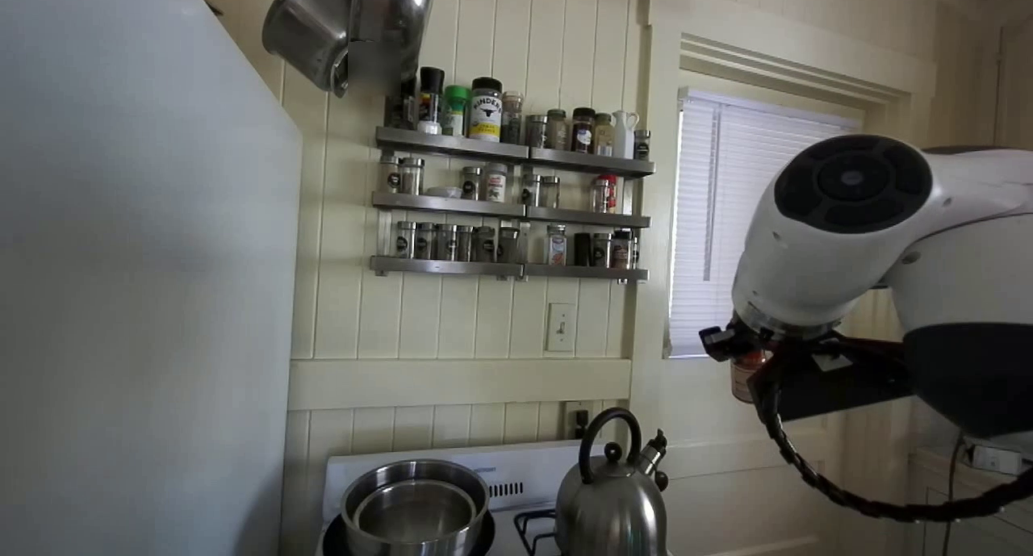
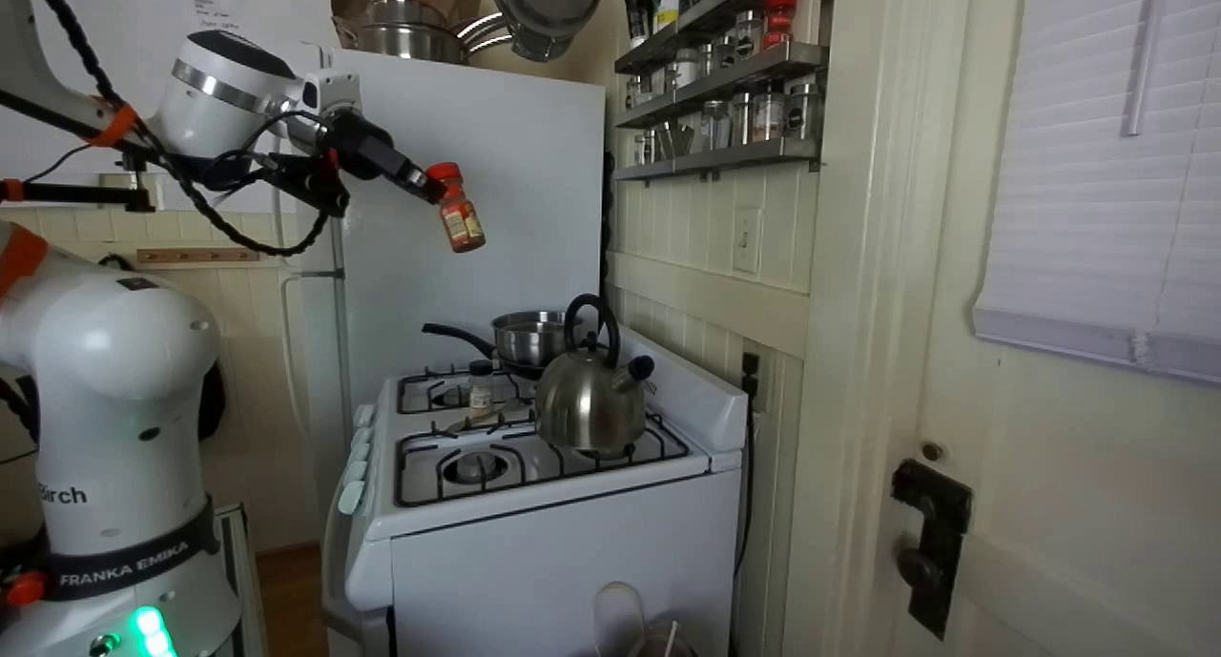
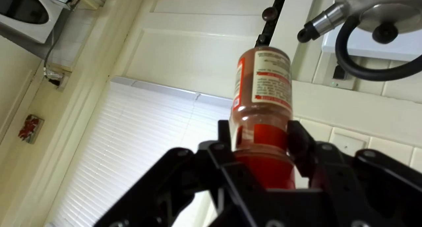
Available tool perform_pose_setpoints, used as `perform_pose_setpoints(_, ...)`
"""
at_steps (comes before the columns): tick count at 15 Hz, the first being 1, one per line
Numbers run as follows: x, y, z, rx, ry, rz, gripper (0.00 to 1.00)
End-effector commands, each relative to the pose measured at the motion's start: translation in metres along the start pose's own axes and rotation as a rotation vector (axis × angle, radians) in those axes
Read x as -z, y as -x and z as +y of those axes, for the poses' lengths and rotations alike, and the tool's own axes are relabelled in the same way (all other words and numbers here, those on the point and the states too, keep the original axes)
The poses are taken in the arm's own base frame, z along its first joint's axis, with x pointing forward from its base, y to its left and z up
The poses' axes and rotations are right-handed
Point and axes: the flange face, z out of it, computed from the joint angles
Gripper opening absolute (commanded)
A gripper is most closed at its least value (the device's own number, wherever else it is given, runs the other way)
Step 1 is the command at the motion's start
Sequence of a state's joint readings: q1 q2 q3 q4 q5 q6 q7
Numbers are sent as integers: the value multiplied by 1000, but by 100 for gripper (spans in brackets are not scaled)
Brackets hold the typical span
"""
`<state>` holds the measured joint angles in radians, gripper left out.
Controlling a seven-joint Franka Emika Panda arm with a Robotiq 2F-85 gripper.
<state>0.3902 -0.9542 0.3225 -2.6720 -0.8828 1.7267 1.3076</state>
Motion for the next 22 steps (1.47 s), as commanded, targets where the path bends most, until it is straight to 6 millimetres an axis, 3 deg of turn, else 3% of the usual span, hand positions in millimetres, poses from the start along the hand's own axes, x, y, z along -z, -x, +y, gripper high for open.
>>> perform_pose_setpoints(1,-25,-35,24,-14,-74,71,21)
perform_pose_setpoints(4,-42,-77,53,-32,-134,160,21)
perform_pose_setpoints(11,-73,-186,144,-110,-248,201,21)
perform_pose_setpoints(12,-69,-164,132,-112,-241,185,46)
perform_pose_setpoints(14,-71,-181,149,-121,-238,205,46)
perform_pose_setpoints(17,-72,-184,146,-113,-235,205,46)
perform_pose_setpoints(18,-72,-183,145,-110,-235,203,21)
perform_pose_setpoints(19,-76,-186,144,-110,-241,203,21)
perform_pose_setpoints(22,-96,-223,148,-111,-226,277,21)
